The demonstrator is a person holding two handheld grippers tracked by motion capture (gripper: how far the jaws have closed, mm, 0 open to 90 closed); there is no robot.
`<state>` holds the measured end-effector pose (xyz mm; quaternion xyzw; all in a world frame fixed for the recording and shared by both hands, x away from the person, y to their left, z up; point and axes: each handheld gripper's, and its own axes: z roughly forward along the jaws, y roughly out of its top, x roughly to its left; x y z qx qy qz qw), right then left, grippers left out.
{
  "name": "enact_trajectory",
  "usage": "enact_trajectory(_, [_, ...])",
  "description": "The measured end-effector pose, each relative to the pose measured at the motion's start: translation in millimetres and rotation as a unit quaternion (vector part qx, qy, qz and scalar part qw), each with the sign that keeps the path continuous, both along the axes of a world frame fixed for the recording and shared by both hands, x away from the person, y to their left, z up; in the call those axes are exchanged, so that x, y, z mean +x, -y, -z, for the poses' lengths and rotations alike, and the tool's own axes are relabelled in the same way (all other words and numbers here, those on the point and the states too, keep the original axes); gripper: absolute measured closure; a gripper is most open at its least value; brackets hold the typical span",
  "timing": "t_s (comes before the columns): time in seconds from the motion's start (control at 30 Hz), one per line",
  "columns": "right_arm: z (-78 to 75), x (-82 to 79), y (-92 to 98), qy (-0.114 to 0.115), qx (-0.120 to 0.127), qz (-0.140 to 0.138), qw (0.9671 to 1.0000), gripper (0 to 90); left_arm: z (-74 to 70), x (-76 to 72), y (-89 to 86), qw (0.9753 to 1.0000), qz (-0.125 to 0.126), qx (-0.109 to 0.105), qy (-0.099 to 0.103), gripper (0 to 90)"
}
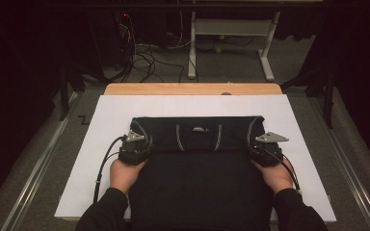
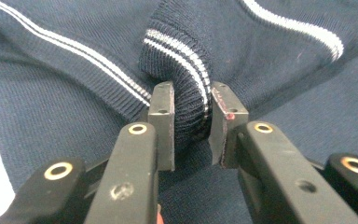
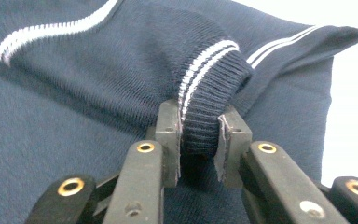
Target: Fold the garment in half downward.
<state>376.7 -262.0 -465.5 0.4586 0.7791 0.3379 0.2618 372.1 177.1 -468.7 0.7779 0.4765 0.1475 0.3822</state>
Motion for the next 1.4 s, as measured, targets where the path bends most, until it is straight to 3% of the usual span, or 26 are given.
enact_trajectory(0.27, [-18.6, -16.9, 2.1, 0.043, 0.012, -0.004, 0.999, 75.2, -22.4, -15.2, -4.6, 0.9993, 0.007, -0.016, 0.033, 69.3])
enact_trajectory(0.33, [-24.9, -27.5, 5.4, 0.054, 0.028, -0.01, 0.9981, 75.2, -26.6, -22.8, -5.6, 0.9989, 0.015, -0.018, 0.04, 69.3])
enact_trajectory(0.53, [-23.7, -44.2, 10.0, 0.061, 0.035, -0.018, 0.9973, 75.3, -30.9, -41.2, -6.1, 0.9982, 0.032, -0.014, 0.049, 69.3])
enact_trajectory(0.8, [-18.4, -71.9, 15.7, 0.065, 0.036, -0.032, 0.9967, 75.2, -24.1, -68.7, -11.2, 0.9979, 0.045, -0.017, 0.043, 69.1])
enact_trajectory(1.0, [-11.7, -91.5, 16.7, 0.053, 0.027, -0.042, 0.9973, 74.9, -7.2, -87.5, -13.5, 0.9981, 0.058, -0.005, 0.021, 68.8])
enact_trajectory(1.17, [-7.6, -103.9, 16.8, 0.052, 0.021, -0.049, 0.9972, 74.7, -5.1, -96.2, -17.9, 0.9979, 0.06, -0.019, 0.016, 68.8])
enact_trajectory(1.27, [-7.5, -109.9, 17.3, 0.052, 0.021, -0.05, 0.9972, 74.6, -4.4, -101.7, -14.5, 0.9977, 0.064, -0.002, 0.023, 68.7])
enact_trajectory(1.4, [-3.6, -115.2, 16.9, 0.045, 0.015, -0.056, 0.9973, 73.3, -0.4, -100.7, -14.6, 0.998, 0.063, 0.001, 0.012, 67.6])
